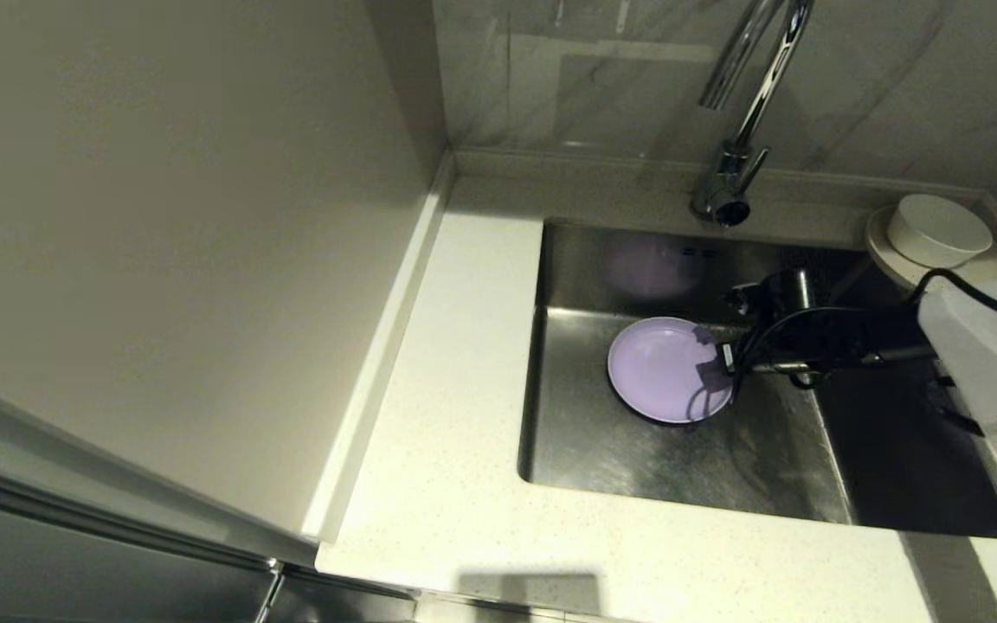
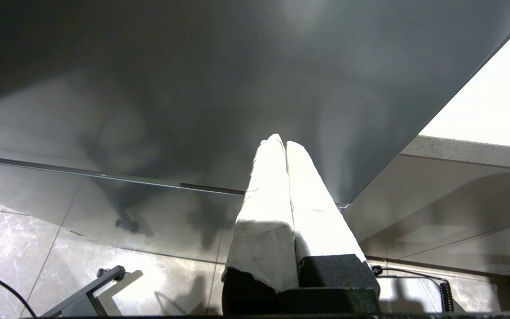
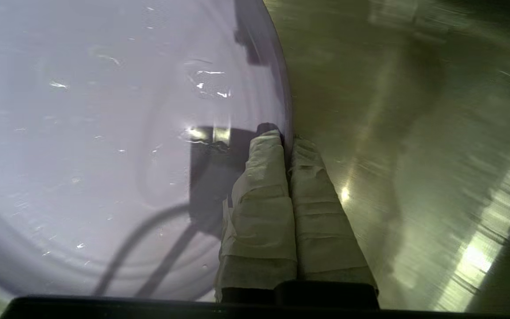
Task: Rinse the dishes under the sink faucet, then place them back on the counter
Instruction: Put a plate back to the table from the sink
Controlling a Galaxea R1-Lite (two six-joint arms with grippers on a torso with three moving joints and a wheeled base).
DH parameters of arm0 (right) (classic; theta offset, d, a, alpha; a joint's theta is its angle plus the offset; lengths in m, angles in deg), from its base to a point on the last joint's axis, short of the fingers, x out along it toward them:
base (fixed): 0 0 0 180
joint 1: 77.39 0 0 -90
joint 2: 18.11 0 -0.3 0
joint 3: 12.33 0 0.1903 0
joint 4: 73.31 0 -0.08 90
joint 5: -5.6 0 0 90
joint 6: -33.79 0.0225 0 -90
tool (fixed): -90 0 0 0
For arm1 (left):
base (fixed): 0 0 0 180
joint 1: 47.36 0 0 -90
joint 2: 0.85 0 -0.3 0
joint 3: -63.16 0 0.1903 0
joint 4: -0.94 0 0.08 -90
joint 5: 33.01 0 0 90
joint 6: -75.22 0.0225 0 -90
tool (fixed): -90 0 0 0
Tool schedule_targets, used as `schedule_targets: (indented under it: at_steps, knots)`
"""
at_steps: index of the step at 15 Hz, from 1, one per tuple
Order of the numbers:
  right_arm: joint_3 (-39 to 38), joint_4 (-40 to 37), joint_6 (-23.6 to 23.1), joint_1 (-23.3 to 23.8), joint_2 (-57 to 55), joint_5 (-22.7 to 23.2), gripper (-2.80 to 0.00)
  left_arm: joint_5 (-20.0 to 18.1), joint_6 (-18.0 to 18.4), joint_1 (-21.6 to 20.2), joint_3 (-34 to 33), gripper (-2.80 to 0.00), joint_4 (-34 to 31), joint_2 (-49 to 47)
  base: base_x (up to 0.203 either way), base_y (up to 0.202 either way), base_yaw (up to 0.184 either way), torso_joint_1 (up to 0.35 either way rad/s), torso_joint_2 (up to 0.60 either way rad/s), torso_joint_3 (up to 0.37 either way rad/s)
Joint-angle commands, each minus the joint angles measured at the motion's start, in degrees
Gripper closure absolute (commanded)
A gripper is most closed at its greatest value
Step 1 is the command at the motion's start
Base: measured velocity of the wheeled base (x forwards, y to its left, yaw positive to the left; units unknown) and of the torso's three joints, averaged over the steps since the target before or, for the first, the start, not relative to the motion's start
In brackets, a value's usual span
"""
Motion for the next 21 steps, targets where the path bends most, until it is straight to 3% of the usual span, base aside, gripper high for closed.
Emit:
schedule_targets:
  at_steps: [1, 9, 14, 16, 21]
  knots:
    - [-3.6, 0.0, -0.1, 2.2, 5.6, 0.3, 0.0, 0.0, -0.1, 0.0, 0.0, 0.0, 0.0, 0.2, 0.0, 0.0, 0.0, 0.0, 0.0, 0.0]
    - [-22.0, 0.3, 0.1, 7.8, 26.8, 0.7, 0.0, 0.0, -0.1, 0.0, 0.0, 0.0, 0.0, 0.2, 0.0, 0.0, 0.0, 0.0, 0.0, 0.0]
    - [-26.8, 1.0, 0.0, 9.9, 37.3, 0.7, 0.0, 0.0, -0.1, 0.0, 0.0, 0.0, 0.0, 0.2, 0.0, 0.0, 0.0, 0.0, 0.0, 0.0]
    - [-29.0, 7.4, -0.3, 11.1, 40.6, 0.6, 0.0, 0.0, -0.1, 0.0, 0.0, 0.0, 0.0, 0.2, 0.0, 0.0, 0.0, 0.0, 0.0, 0.0]
    - [-36.0, 33.7, -2.5, 13.9, 45.8, 0.6, 0.0, 0.0, 0.0, 0.0, 0.0, 0.0, 0.0, 0.2, 0.0, 0.0, 0.0, 0.0, 0.0, 0.0]
